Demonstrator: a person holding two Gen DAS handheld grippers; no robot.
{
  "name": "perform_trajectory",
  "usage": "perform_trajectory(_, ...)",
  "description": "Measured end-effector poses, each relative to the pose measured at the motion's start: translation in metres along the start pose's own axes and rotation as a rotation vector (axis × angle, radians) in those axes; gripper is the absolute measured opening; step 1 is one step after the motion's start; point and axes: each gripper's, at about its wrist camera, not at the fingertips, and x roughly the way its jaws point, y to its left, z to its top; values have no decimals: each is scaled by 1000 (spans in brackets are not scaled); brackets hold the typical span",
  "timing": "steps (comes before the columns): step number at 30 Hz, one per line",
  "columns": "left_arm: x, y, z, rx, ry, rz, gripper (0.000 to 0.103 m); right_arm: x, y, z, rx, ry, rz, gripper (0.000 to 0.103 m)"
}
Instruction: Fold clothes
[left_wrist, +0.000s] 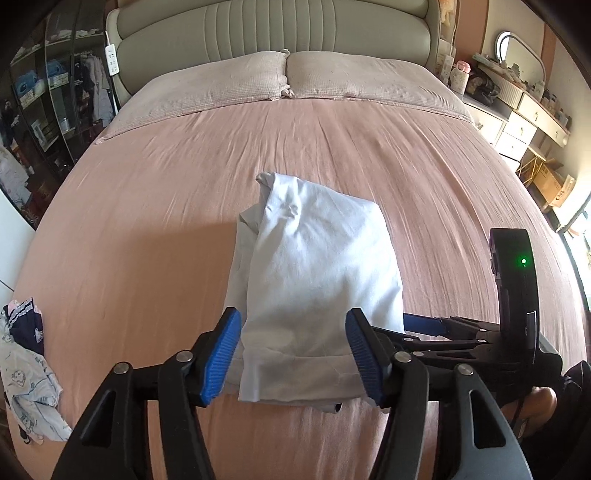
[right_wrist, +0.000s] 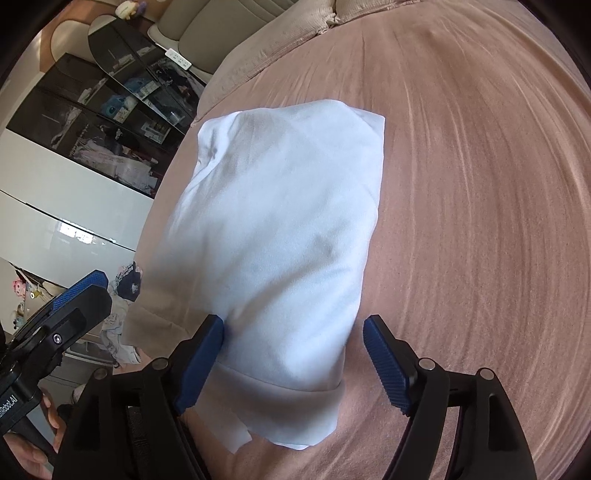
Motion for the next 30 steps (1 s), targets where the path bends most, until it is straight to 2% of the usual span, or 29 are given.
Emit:
perform_trajectory(4,18,16,13,-2,39,-52,63,-3,-2,3,-3,-7,-9,79)
perform_trajectory(8,30,39,24,-57,47,-103,63,-4,-11,7,31,-11,3,80)
perform_trajectory(11,38,48,29,-55,55,-124,63,-5,-16,10,57,-24,18,80)
perform_trajectory(14,48,49,32,-44,86,-186,63,-5,-26,13,105,-32,49,80)
perform_trajectory(18,64,45,32,-25,128,-257,64,-4,-45,17,220,-51,140,80)
perform_trajectory(22,85,44,29,-25,183,-255,64,1,-68,17,382,-67,289,80)
perform_trajectory(24,93,46,26,-15,201,-236,68,6,-72,17,421,-69,311,80)
perform_trajectory(27,100,53,20,9,220,-168,83,10,-75,18,435,-69,336,80)
perform_trajectory(30,102,59,15,7,212,-187,83,15,-70,21,403,-56,351,80)
